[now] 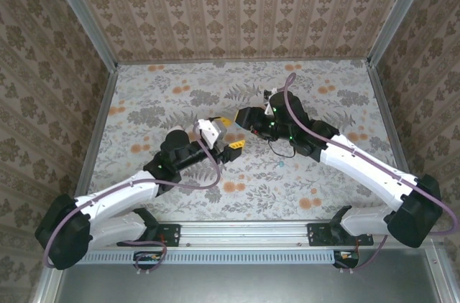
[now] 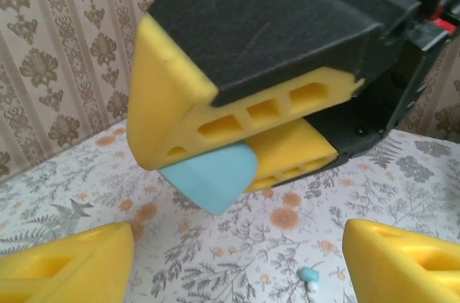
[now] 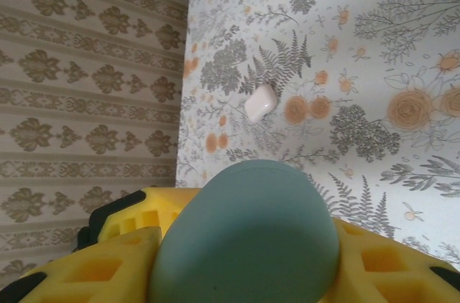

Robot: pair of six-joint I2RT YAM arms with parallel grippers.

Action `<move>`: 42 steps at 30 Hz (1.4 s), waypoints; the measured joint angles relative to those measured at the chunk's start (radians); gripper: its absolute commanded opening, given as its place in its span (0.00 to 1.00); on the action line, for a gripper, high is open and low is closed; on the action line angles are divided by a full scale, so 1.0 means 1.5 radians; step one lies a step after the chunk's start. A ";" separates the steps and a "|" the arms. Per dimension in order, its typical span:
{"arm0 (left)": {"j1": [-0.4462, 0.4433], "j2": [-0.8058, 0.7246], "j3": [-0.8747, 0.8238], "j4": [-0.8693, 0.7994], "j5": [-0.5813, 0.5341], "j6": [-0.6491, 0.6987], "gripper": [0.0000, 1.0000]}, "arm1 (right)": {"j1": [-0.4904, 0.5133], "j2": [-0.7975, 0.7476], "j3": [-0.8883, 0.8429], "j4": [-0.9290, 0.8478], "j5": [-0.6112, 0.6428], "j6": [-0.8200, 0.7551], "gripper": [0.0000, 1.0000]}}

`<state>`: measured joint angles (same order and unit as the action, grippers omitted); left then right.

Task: Insert wireless bluetooth earbuds into charging case

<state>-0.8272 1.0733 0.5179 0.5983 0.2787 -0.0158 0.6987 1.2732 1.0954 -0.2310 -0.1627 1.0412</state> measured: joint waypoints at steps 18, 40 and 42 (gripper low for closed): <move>-0.020 0.081 0.034 0.076 -0.063 -0.095 0.52 | 0.013 -0.019 -0.035 0.050 0.000 0.057 0.44; -0.025 0.090 0.047 0.090 -0.064 -0.128 0.17 | 0.013 -0.033 -0.064 0.084 0.023 0.074 0.50; -0.025 0.090 0.047 0.091 -0.061 -0.127 0.11 | 0.012 -0.035 -0.064 0.084 0.025 0.073 0.56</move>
<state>-0.8642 1.2083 0.5888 0.7341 0.1867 -0.2070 0.7170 1.2201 0.9993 -0.1051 -0.1246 1.1507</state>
